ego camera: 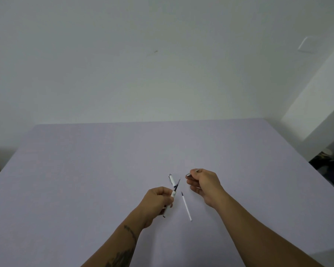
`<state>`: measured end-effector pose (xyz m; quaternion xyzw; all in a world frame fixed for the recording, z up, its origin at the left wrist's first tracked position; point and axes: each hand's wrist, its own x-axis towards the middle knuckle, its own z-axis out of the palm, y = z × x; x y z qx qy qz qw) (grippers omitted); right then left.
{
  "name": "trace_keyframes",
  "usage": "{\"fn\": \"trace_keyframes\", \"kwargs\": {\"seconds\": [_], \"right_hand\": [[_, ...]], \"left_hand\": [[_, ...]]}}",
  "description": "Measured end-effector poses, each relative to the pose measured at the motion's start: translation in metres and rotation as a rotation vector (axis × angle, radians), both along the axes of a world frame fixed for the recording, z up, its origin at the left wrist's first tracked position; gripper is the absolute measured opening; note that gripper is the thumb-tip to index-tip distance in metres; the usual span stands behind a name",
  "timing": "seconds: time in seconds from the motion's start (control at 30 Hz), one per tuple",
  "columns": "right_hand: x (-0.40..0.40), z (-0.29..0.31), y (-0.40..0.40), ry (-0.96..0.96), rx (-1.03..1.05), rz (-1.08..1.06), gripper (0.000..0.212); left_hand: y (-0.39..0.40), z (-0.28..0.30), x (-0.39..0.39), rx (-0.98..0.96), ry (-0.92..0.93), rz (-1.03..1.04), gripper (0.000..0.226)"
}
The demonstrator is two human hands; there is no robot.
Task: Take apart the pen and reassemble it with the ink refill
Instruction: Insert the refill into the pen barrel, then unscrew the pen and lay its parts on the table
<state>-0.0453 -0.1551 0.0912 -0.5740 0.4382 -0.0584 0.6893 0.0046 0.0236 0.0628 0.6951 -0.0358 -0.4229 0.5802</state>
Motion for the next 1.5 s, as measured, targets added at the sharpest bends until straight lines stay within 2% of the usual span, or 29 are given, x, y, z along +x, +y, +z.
{"fn": "trace_keyframes", "kwargs": {"seconds": [0.17, 0.33, 0.57, 0.63, 0.77, 0.83, 0.97, 1.03, 1.3, 1.4, 1.5], "right_hand": [[0.0, -0.008, -0.003, 0.06, -0.069, 0.05, 0.012], [0.003, -0.014, -0.006, 0.121, -0.131, 0.139, 0.021], [0.003, -0.044, 0.004, 0.327, -0.601, 0.589, 0.019], [0.007, -0.053, 0.013, 0.379, -0.673, 0.671, 0.015], [0.02, -0.072, 0.031, 0.364, -0.79, 0.735, 0.016], [0.027, -0.082, 0.041, 0.352, -0.837, 0.717, 0.025], [0.038, -0.095, 0.051, 0.326, -0.895, 0.662, 0.058], [0.039, -0.099, 0.053, 0.322, -0.909, 0.652, 0.063], [0.037, -0.101, 0.052, 0.301, -0.91, 0.634, 0.054], [0.032, -0.09, 0.048, 0.304, -0.841, 0.552, 0.024], [0.02, -0.081, 0.045, 0.311, -0.719, 0.468, 0.012]], "left_hand": [[0.0, 0.0, 0.005, -0.018, 0.046, 0.059, 0.024], [0.0, -0.005, 0.01, -0.021, 0.051, 0.109, 0.031], [0.007, -0.011, 0.012, 0.01, 0.019, 0.224, 0.03], [0.008, -0.015, 0.011, 0.043, -0.008, 0.268, 0.03], [0.018, -0.022, 0.008, 0.138, -0.112, 0.293, 0.027], [0.025, -0.027, 0.008, 0.194, -0.147, 0.299, 0.027], [0.042, -0.037, 0.005, 0.265, -0.148, 0.305, 0.024], [0.048, -0.04, 0.004, 0.275, -0.133, 0.3, 0.024], [0.056, -0.043, 0.0, 0.287, -0.146, 0.256, 0.025], [0.055, -0.037, 0.004, 0.255, -0.15, 0.247, 0.025], [0.05, -0.031, 0.005, 0.222, -0.149, 0.251, 0.026]]}}
